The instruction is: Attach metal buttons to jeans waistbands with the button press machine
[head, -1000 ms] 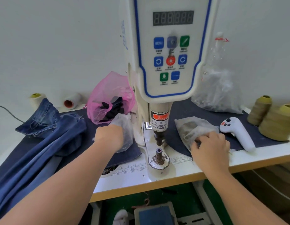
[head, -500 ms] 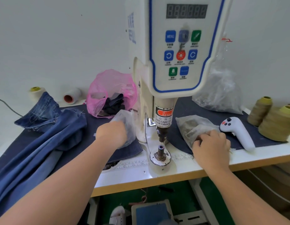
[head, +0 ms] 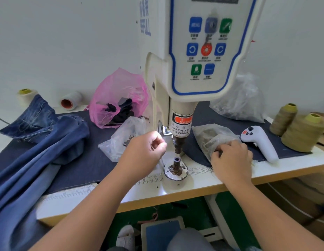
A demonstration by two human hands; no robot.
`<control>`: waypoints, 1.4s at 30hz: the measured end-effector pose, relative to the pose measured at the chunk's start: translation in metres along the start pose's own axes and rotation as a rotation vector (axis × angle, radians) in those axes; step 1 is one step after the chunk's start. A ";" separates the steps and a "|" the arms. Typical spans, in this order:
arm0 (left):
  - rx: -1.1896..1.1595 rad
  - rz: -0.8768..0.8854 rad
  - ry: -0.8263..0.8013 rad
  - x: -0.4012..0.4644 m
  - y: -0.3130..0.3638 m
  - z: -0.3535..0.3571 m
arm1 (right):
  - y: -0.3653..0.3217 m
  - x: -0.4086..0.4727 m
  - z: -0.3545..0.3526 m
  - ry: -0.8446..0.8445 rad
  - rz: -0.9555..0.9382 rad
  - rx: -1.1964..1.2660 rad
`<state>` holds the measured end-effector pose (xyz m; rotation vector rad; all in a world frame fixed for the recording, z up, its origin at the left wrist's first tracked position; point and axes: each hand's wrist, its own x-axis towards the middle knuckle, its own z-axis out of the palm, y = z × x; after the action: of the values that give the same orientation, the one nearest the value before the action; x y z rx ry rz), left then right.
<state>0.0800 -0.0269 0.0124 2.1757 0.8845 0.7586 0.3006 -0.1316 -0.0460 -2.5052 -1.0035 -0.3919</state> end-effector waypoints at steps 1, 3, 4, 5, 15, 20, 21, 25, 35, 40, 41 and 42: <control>-0.011 0.001 -0.006 -0.002 0.003 -0.001 | 0.000 0.000 0.000 0.002 0.000 0.002; -0.002 -0.007 -0.017 -0.006 0.004 0.000 | 0.000 0.000 0.000 0.007 0.000 0.007; -0.002 -0.005 -0.003 -0.008 0.006 0.001 | 0.000 0.000 0.000 0.008 0.000 0.008; -0.007 -0.012 0.015 -0.009 0.007 0.000 | 0.000 0.000 0.000 0.009 0.001 0.010; 0.074 0.095 -0.036 -0.016 0.005 0.015 | 0.000 0.001 -0.001 0.007 0.006 -0.005; 0.094 0.144 -0.095 -0.014 0.004 0.017 | 0.002 0.001 0.001 0.020 0.000 0.011; 0.096 0.151 -0.099 -0.014 0.004 0.017 | 0.002 0.001 0.002 0.021 0.000 0.012; 0.086 0.171 -0.098 -0.014 0.003 0.018 | 0.002 0.002 0.002 0.017 -0.001 0.010; 0.069 0.173 -0.091 -0.016 -0.001 0.015 | 0.001 0.002 0.001 0.023 0.003 0.034; 0.139 0.061 0.051 -0.010 -0.024 0.004 | 0.000 0.001 0.000 0.023 0.019 0.023; 0.158 0.027 0.101 -0.006 -0.031 0.001 | 0.000 0.001 0.000 0.021 0.025 0.023; 0.185 -0.008 0.154 -0.002 -0.038 -0.002 | 0.000 0.001 0.000 0.014 0.028 0.023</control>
<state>0.0631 -0.0066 -0.0148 2.2951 1.0789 0.8805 0.3013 -0.1318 -0.0456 -2.4900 -0.9607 -0.3874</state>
